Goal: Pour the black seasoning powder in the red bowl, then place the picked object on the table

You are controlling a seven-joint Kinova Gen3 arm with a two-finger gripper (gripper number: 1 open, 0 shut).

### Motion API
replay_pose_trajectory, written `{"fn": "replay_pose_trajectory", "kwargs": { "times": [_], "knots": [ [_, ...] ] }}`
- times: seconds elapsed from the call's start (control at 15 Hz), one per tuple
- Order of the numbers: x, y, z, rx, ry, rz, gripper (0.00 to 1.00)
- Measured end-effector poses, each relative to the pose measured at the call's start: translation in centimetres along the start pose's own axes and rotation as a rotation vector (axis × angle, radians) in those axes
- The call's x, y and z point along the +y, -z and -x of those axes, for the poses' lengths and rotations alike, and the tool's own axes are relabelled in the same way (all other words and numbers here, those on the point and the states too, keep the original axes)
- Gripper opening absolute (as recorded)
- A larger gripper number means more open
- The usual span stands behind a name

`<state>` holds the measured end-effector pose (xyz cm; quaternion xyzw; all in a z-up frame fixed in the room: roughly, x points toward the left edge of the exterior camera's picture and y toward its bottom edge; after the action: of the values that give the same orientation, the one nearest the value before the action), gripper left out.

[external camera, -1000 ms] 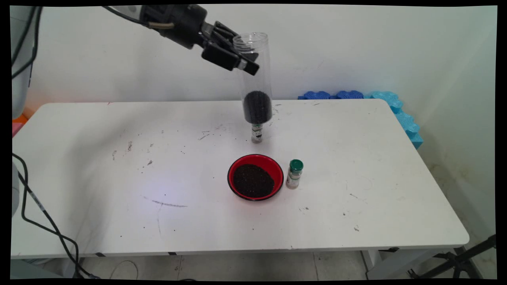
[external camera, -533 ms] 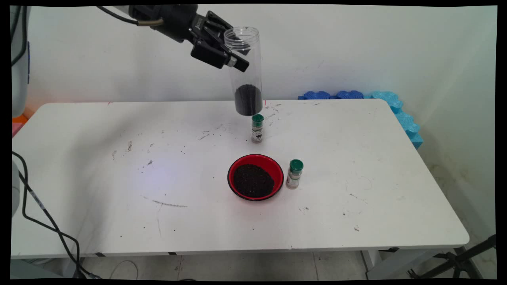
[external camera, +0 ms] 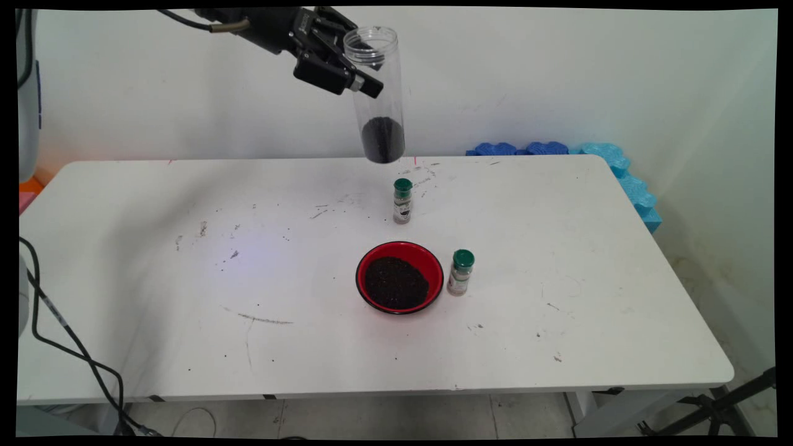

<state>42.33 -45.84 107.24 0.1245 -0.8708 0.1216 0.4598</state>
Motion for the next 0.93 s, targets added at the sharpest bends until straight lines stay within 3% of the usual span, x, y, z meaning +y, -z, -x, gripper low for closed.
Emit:
{"fn": "replay_pose_trajectory", "kwargs": {
  "times": [0.47, 0.93],
  "knots": [
    [-0.5, 0.9, 3.1, -0.006, -0.011, -0.044, 0.0],
    [-0.5, 0.7, 9.3, -0.043, 0.052, -0.094, 0.0]
  ]
}}
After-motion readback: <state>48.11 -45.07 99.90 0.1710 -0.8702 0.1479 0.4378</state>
